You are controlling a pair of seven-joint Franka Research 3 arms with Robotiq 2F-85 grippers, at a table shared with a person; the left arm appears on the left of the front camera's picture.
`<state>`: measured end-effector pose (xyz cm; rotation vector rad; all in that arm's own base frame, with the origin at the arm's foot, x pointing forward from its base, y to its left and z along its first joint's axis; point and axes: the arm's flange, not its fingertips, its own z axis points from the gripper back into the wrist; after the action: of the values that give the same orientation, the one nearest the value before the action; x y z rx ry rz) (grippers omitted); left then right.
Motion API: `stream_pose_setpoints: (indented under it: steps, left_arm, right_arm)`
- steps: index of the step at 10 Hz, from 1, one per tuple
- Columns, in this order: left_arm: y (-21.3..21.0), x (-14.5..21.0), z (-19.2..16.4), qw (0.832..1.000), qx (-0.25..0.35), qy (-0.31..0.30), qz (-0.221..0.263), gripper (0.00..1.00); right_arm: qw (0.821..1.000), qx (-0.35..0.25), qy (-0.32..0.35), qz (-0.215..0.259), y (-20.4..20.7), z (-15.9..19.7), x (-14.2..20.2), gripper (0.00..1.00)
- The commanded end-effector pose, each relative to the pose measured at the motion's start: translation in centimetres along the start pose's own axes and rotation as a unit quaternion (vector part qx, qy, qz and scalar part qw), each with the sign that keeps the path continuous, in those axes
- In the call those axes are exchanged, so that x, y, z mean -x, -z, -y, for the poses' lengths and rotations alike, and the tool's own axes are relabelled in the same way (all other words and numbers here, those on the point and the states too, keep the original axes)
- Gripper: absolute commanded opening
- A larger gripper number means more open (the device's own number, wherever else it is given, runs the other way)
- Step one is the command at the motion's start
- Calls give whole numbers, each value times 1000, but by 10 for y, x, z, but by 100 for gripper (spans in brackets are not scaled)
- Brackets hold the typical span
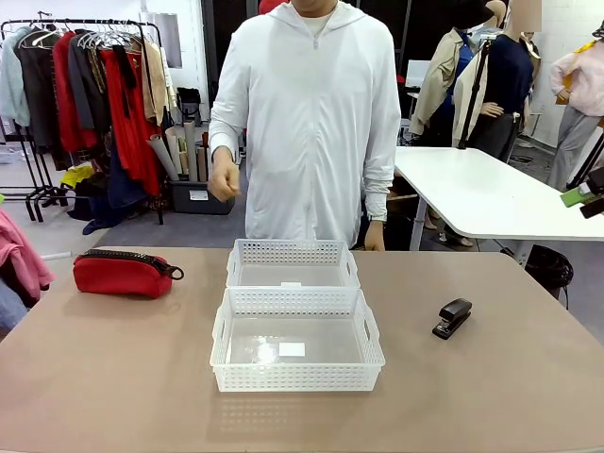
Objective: Distribute items into two baskets.
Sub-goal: Pick up the Pencil pouch that the person points to.
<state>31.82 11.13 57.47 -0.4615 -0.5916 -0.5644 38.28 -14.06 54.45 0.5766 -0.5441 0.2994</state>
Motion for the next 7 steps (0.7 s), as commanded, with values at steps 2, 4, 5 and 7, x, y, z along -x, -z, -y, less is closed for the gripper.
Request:
stream_pose_setpoints:
  steps: [2, 4, 5, 7]
  left_arm:
    - [-6, 8, 5, 999, 12, 36, 2, 100]
    - [-6, 7, 7, 999, 11, 42, -5, 100]
    - [-6, 8, 6, 999, 10, 43, -5, 100]
    - [-8, 8, 10, 998, 16, 64, 2, 100]
  right_arm:
    - [1000, -4, -17, 7, -13, 0, 8, 100]
    - [999, -6, -34, -1, -15, -6, 10, 100]
    - [999, -4, -38, 0, -16, -8, 9, 100]
    - [997, -21, -69, 11, -17, -10, 10, 100]
